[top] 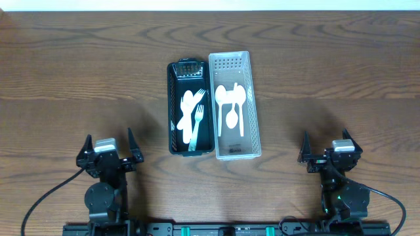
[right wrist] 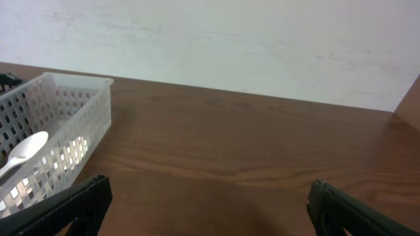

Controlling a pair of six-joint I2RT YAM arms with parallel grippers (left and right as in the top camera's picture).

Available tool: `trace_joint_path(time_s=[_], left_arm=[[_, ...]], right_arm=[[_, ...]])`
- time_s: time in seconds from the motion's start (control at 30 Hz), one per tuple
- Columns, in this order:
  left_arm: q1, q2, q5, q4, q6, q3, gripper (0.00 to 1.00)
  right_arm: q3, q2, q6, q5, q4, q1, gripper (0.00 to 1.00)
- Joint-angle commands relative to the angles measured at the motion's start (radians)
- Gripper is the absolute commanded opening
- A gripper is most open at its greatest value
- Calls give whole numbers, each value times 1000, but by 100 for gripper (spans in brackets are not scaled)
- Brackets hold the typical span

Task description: Pack container

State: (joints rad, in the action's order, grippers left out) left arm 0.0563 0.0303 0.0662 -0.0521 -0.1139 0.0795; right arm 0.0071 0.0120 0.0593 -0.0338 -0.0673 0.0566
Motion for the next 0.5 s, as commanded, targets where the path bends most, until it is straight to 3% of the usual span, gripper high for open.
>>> trace_joint_path(time_s=[0.0,0.23,0.47], left_arm=[[-2,-28,-70,1,-24,-22,98],[-3,-28,-200,-121,-24,-28,98],[-20,-28,-209,-118,-21,-28,98]], right_arm=[[-2,-6,8,-7,-4,10,99],[-2,-6,8,-7,-4,10,99],[-2,-6,8,-7,-4,10,99]])
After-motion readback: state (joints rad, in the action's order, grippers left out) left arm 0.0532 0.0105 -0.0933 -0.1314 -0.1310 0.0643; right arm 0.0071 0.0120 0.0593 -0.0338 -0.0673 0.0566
